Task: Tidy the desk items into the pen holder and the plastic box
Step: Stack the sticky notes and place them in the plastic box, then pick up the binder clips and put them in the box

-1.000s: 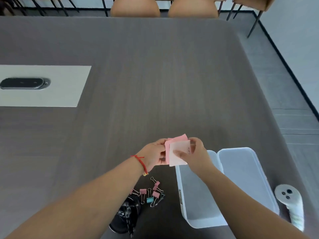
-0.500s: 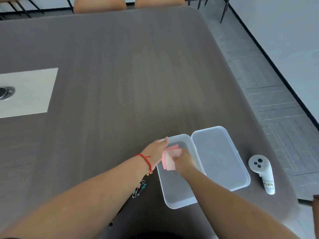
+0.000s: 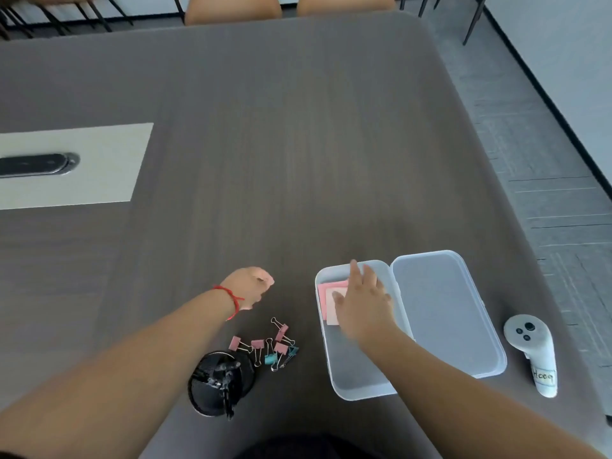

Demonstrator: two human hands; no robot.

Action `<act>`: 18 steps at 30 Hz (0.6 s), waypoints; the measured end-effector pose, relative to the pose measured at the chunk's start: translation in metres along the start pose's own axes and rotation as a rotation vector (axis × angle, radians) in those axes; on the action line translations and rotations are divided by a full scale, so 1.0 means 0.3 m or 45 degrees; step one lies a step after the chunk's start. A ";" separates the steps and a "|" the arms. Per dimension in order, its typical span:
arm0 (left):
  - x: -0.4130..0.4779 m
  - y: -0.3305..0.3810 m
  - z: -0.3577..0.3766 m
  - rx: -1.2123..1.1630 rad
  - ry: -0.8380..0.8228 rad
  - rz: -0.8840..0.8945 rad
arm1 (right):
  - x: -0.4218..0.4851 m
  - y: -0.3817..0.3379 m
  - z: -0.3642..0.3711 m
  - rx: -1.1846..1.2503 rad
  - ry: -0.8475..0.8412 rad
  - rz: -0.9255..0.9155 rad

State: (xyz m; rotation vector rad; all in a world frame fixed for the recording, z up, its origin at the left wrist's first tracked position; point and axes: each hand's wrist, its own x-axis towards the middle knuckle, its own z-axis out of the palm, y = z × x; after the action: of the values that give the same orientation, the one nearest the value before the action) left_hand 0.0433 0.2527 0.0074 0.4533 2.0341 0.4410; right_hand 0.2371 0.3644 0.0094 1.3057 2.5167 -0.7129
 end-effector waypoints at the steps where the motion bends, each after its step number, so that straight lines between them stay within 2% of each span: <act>1: 0.005 -0.034 -0.011 0.325 -0.042 0.041 | -0.031 -0.032 -0.020 0.104 0.117 -0.142; 2: -0.002 -0.059 -0.019 0.626 -0.080 0.081 | -0.065 -0.067 -0.032 0.206 0.198 -0.321; 3: -0.008 -0.080 -0.022 0.812 -0.121 0.094 | -0.103 -0.107 -0.038 0.248 0.182 -0.498; 5: -0.014 -0.126 -0.022 0.945 -0.215 0.080 | -0.164 -0.171 -0.001 0.132 -0.011 -0.773; 6: -0.013 -0.149 -0.017 0.941 -0.254 0.059 | -0.182 -0.195 0.039 0.009 -0.127 -0.826; 9: -0.010 -0.205 0.017 0.922 -0.282 0.033 | -0.189 -0.230 0.176 -0.252 -0.316 -0.696; 14: -0.013 -0.245 0.071 1.068 -0.244 0.100 | -0.125 -0.239 0.336 -0.384 -0.407 -0.401; 18: -0.022 -0.280 0.089 1.070 -0.209 0.117 | -0.091 -0.234 0.373 -0.452 -0.449 -0.389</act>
State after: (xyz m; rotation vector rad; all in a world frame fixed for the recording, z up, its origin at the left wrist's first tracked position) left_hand 0.0584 0.1799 -0.0408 1.0466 1.9681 -0.4228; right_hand 0.1926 0.2536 -0.0534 0.6255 2.4220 -0.4683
